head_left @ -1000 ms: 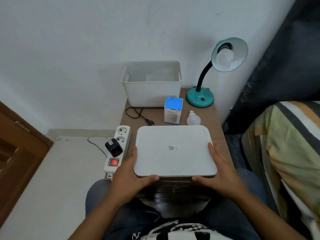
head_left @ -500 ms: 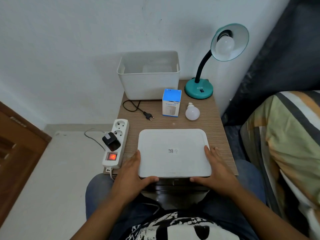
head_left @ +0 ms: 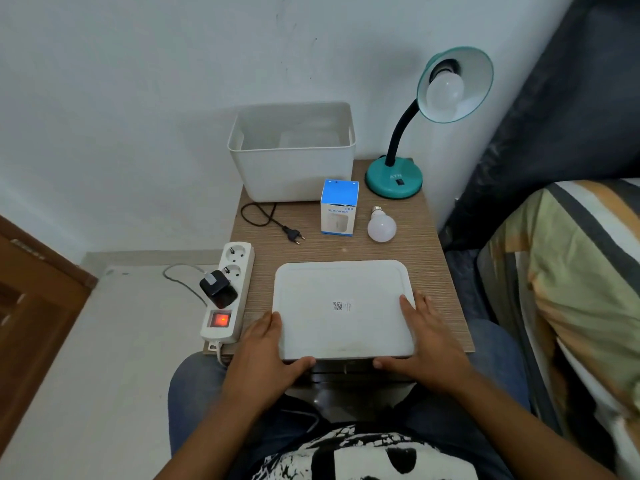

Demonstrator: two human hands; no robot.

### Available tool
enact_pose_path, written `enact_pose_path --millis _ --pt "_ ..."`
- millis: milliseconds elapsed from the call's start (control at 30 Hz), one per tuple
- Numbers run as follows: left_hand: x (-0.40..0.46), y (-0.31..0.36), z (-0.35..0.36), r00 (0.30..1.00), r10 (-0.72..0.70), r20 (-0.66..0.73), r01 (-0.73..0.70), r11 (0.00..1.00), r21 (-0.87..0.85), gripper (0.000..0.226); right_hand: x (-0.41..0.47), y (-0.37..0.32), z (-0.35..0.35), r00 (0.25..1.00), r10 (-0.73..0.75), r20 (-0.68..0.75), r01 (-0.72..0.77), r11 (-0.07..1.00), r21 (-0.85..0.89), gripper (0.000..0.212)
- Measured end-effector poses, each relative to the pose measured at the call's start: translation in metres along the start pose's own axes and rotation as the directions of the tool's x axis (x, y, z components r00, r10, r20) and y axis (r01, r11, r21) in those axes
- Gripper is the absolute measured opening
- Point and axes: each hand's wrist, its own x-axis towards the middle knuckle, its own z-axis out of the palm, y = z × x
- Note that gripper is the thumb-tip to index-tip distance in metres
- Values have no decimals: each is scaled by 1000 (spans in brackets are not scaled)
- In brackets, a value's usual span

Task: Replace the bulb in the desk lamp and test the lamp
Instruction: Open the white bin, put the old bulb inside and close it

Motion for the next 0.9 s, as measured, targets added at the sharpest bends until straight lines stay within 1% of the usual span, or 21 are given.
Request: enact_pose_path --millis 33,100,167,233,267,333,367,433,467,567,667,700,800,900 --pt "1 1 -2 1000 0 5 0 1000 -2 109 0 -2 -2 1000 3 -3 -3 999 37 133" --pt "3 4 -7 1000 -14 -4 14 999 -33 103 3 -5 -8 998 9 -62 -2 995 101 127" --pt "9 6 -14 999 -23 -30 21 997 -73 96 10 -8 -18 985 16 -172 11 988 154 113" --pt "19 8 -24 999 -15 -50 10 995 -100 87 22 -12 -29 959 13 -283 46 978 202 91" --pt "26 10 -30 997 4 -74 -13 994 -111 80 29 -15 -35 947 12 -322 60 976 211 82" --pt "41 17 -45 986 47 -160 -68 989 -134 64 43 -21 -46 935 29 -355 45 979 197 76" --pt "49 22 -56 983 22 -180 -55 982 -179 62 51 -23 -52 932 31 -362 38 983 182 74" --pt "72 29 -76 977 -54 -207 -10 955 -296 68 69 -26 -62 927 7 -376 59 985 165 69" --pt "85 29 -85 971 -67 -228 -12 944 -330 69 77 -28 -67 928 -6 -373 70 985 158 69" --pt "123 28 -110 949 -46 -311 -65 938 -339 68 100 -33 -78 934 2 -357 61 985 163 68" --pt "156 29 -129 942 -53 -332 -78 926 -369 71 120 -38 -84 938 38 -344 27 983 183 68" --pt "167 27 -133 943 -65 -328 -68 923 -378 75 127 -39 -85 940 47 -339 15 984 179 70" --pt "198 20 -142 951 -125 -283 -5 908 -419 100 142 -42 -88 948 64 -310 -4 981 191 71" --pt "220 18 -150 950 -133 -282 -3 901 -433 109 153 -45 -84 962 108 -252 -39 963 265 72"
